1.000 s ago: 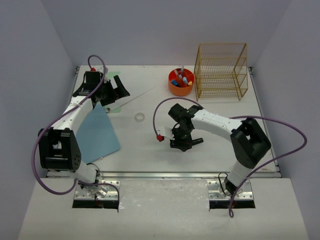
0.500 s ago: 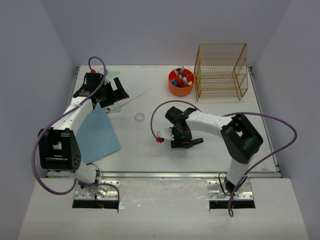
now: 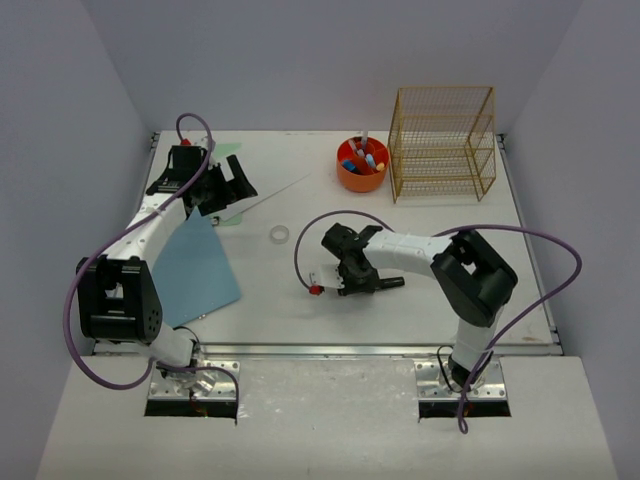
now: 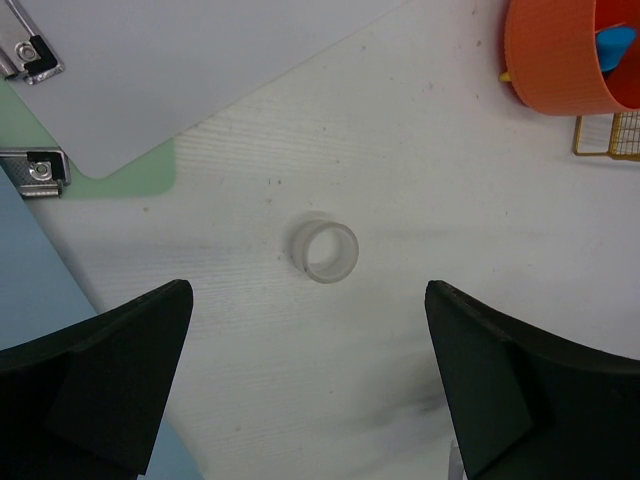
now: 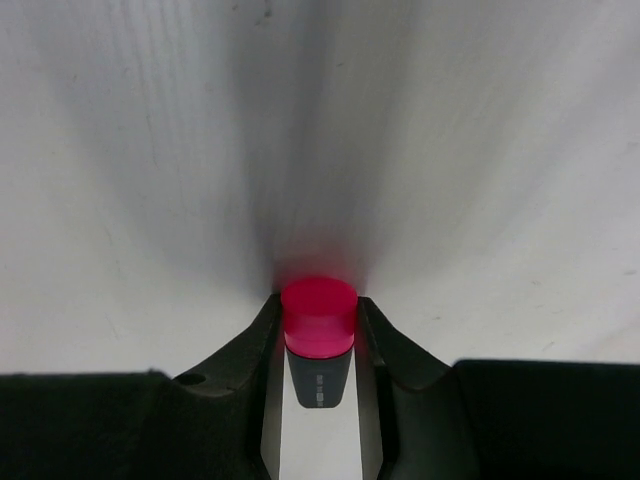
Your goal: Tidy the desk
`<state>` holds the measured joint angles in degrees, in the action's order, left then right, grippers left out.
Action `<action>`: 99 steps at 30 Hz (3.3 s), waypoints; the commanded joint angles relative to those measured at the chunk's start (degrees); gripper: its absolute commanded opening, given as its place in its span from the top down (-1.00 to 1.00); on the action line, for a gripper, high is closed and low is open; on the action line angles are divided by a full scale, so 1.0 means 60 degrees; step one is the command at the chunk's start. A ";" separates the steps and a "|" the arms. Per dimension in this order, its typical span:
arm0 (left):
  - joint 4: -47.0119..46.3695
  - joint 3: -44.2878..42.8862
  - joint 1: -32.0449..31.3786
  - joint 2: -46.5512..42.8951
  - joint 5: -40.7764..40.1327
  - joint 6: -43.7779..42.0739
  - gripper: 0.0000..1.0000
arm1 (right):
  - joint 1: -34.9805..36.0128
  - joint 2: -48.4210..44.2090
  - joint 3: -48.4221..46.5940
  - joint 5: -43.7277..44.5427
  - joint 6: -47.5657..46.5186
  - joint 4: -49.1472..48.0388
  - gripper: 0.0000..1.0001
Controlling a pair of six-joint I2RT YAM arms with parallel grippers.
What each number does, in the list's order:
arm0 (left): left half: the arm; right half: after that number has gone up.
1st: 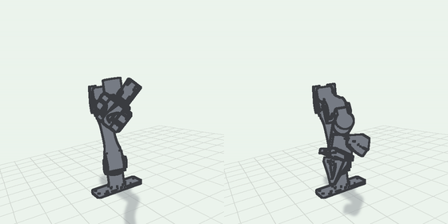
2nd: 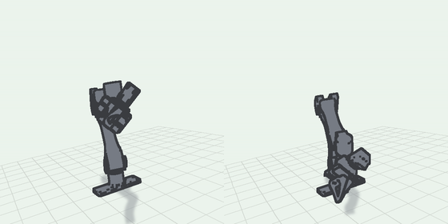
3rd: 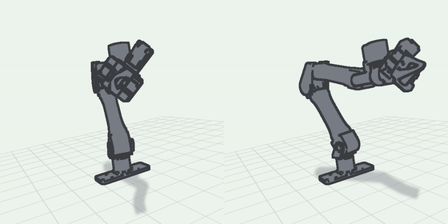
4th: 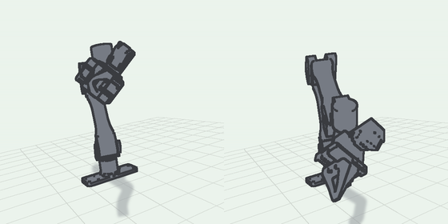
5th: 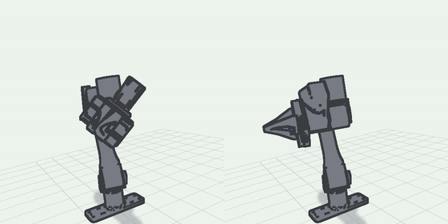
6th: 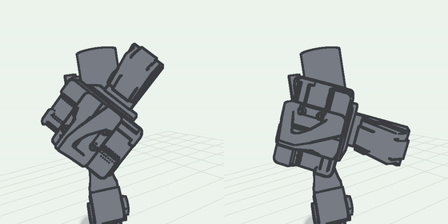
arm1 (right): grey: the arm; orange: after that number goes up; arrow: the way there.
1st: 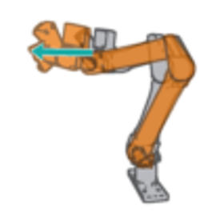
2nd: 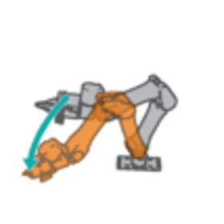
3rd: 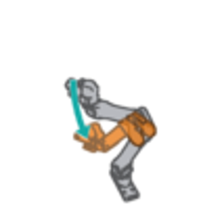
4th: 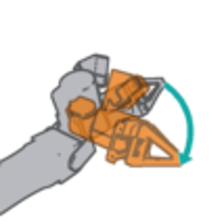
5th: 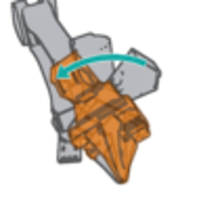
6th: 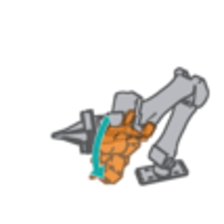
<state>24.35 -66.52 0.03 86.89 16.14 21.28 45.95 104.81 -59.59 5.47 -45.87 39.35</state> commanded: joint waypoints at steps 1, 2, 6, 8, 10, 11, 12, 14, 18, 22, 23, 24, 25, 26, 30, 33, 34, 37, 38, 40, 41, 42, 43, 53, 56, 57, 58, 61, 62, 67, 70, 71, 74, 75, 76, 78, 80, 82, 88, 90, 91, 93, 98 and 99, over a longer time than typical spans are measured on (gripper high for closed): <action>-0.0154 -0.0169 -0.0005 -0.0069 -0.0009 -0.0031 -1.00 | -0.0174 -0.0119 -0.2268 -0.1053 0.0436 -0.0089 1.00; -0.0162 -0.0192 -0.0005 -0.0054 -0.0009 -0.0031 -1.00 | -0.0296 -0.0096 -0.3001 -0.1303 0.0568 -0.0016 1.00; -0.0261 -0.0219 -0.0005 -0.0001 0.0105 0.0034 -1.00 | -0.0958 0.0675 -0.6399 -0.2100 0.1472 -0.0399 1.00; -0.0264 -0.0222 -0.0005 0.0005 0.0123 0.0043 -1.00 | -0.1279 0.0968 -0.7553 -0.2248 0.1755 -0.0878 1.00; -0.0279 -0.0222 -0.0005 0.0005 0.0123 0.0057 -1.00 | -0.1557 0.1193 -0.7978 -0.2494 0.1947 -0.1736 1.00; -0.0301 -0.0211 -0.0005 0.0005 0.0160 0.0079 -1.00 | -0.1734 0.1231 -0.7992 -0.2657 0.2055 -0.2164 1.00; -0.0332 -0.0195 -0.0005 0.0005 0.0215 0.0110 -1.00 | -0.1939 0.1286 -0.7984 -0.2853 0.2212 -0.2784 1.00; -0.0406 -0.0178 -0.0005 0.0037 0.0265 0.0178 -1.00 | -0.2303 0.1426 -0.7924 -0.3201 0.2505 -0.3640 1.00; -0.0485 -0.0178 -0.0005 0.0101 0.0310 0.0255 -1.00 | -0.2854 0.1791 -0.8018 -0.3580 0.2904 -0.4014 1.00; -0.0585 -0.0149 -0.0005 0.0223 0.0428 0.0392 -1.00 | -0.3348 0.1909 -0.7736 -0.3984 0.2873 -0.4344 1.00; -0.0620 -0.0137 -0.0005 0.0247 0.0463 0.0416 -1.00 | -0.3418 0.1955 -0.7690 -0.4020 0.2848 -0.4368 1.00; -0.0650 -0.0124 -0.0005 0.0274 0.0484 0.0423 -1.00 | -0.3460 0.1960 -0.7625 -0.4041 0.2831 -0.4435 1.00; -0.0660 -0.0127 -0.0005 0.0300 0.0489 0.0440 -1.00 | -0.3511 0.1939 -0.7446 -0.4046 0.2802 -0.4668 1.00; -0.0660 -0.0134 -0.0005 0.0316 0.0492 0.0449 -1.00 | -0.3556 0.1923 -0.7277 -0.4046 0.2758 -0.4903 1.00; -0.0616 -0.0134 -0.0005 0.0321 0.0474 0.0402 -1.00 | -0.3681 0.2012 -0.7189 -0.4081 0.2666 -0.5154 1.00; -0.0610 -0.0119 -0.0005 0.0322 0.0436 0.0394 -1.00 | -0.3707 0.2081 -0.7122 -0.4185 0.2503 -0.5140 1.00; -0.0616 -0.0119 -0.0005 0.0327 0.0430 0.0394 -1.00 | -0.3720 0.2085 -0.7050 -0.4239 0.2443 -0.5159 1.00; -0.0616 -0.0128 -0.0005 0.0351 0.0425 0.0394 -1.00 | -0.3766 0.2058 -0.6755 -0.4324 0.2228 -0.5397 1.00; -0.0616 -0.0143 -0.0005 0.0366 0.0412 0.0394 -1.00 | -0.3777 0.2058 -0.6723 -0.4333 0.2185 -0.5429 1.00; -0.0593 -0.0172 -0.0005 0.0386 0.0386 0.0380 -1.00 | -0.3838 0.2171 -0.6792 -0.4391 0.2080 -0.5313 1.00; -0.0587 -0.0186 -0.0005 0.0412 0.0378 0.0371 -1.00 | -0.3859 0.2233 -0.6862 -0.4389 0.1993 -0.5235 1.00; -0.0569 -0.0201 -0.0005 0.0438 0.0372 0.0365 -1.00 | -0.3891 0.2306 -0.6898 -0.4366 0.1899 -0.5181 1.00; -0.0557 -0.0200 -0.0005 0.0445 0.0364 0.0358 -1.00 | -0.3938 0.2358 -0.6899 -0.4346 0.1816 -0.5202 1.00; -0.0631 -0.0046 -0.0005 0.0430 0.0295 0.0334 -1.00 | -0.4132 0.2419 -0.6618 -0.4341 0.1385 -0.5361 1.00; -0.0640 -0.0036 -0.0005 0.0420 0.0279 0.0283 -1.00 | -0.4177 0.2390 -0.6388 -0.4363 0.1284 -0.5603 1.00; -0.0645 -0.0030 -0.0005 0.0417 0.0282 0.0259 -1.00 | -0.4189 0.2395 -0.6339 -0.4368 0.1256 -0.5650 1.00; -0.0646 -0.0015 -0.0005 0.0429 0.0268 0.0228 -1.00 | -0.4205 0.2395 -0.6307 -0.4369 0.1226 -0.5670 1.00; -0.0672 0.0042 -0.0005 0.0413 0.0218 0.0045 -1.00 | -0.4292 0.2415 -0.6133 -0.4380 0.1105 -0.5858 0.92; -0.0661 0.0042 -0.0005 0.0402 0.0185 -0.0009 -1.00 | -0.4303 0.2436 -0.6110 -0.4369 0.1072 -0.5881 0.81; -0.0698 0.0124 -0.0005 0.0278 0.0076 -0.0532 -1.00 | -0.4319 0.2299 -0.6108 -0.4339 0.1187 -0.5659 -0.58; -0.0748 0.0253 -0.0030 0.0211 -0.0055 -0.1041 -1.00 | -0.4309 0.2006 -0.6137 -0.4399 0.1472 -0.5461 -0.84; -0.0769 0.0322 -0.0044 0.0210 -0.0179 -0.1282 -1.00 | -0.4295 0.1855 -0.6158 -0.4460 0.1644 -0.5345 -0.88; -0.0659 0.0374 -0.0226 0.0313 -0.0869 -0.1994 -0.93 | -0.4305 0.1294 -0.6179 -0.4679 0.2378 -0.5102 -0.89; -0.0635 0.0389 -0.0304 0.0408 -0.1050 -0.2397 -0.89 | -0.4305 0.1124 -0.6181 -0.4745 0.2623 -0.5038 -0.89; -0.0605 0.0414 -0.0468 0.0509 -0.1299 -0.2789 -0.74 | -0.4305 0.0921 -0.6176 -0.4824 0.2955 -0.4909 -0.89; -0.0586 0.0494 -0.0898 0.0684 -0.1832 -0.3454 -0.40 | -0.4305 0.0484 -0.6145 -0.4988 0.3720 -0.4600 -0.89; -0.0663 0.0559 -0.1453 0.0898 -0.2365 -0.4018 -0.15 | -0.4305 0.0131 -0.6066 -0.5098 0.4579 -0.4322 -0.88; -0.0714 0.0519 -0.1971 0.1118 -0.2791 -0.4329 0.06 | -0.4305 -0.0245 -0.5834 -0.5196 0.5292 -0.4065 -0.87; -0.0420 -0.0141 -0.2721 0.2138 -0.2948 -0.4843 0.21 | -0.4332 -0.1781 -0.4192 -0.5256 0.6559 -0.3589 -0.86; -0.0334 -0.0183 -0.2776 0.2210 -0.2441 -0.5361 -0.10 | -0.4440 -0.2157 -0.3682 -0.5229 0.6576 -0.3491 -0.86; -0.0313 -0.0180 -0.2832 0.2239 -0.2230 -0.5672 -0.27 | -0.4507 -0.2300 -0.3495 -0.5215 0.6574 -0.3445 -0.86; -0.0264 -0.0215 -0.3092 0.2276 -0.2189 -0.6271 -0.64 | -0.4719 -0.2610 -0.3256 -0.5215 0.6550 -0.3339 -0.86; 0.0233 -0.0831 -0.3514 0.2548 -0.2438 -0.7060 -1.00 | -0.5564 -0.2845 -0.3123 -0.5460 0.6758 -0.3053 -0.86; 0.0379 -0.1024 -0.3591 0.2637 -0.2457 -0.7190 -1.00 | -0.5766 -0.2896 -0.3103 -0.5520 0.6822 -0.3034 -0.86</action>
<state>24.77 -66.85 -18.90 101.53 1.13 -15.47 15.85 90.56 -78.24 -25.81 -7.74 20.98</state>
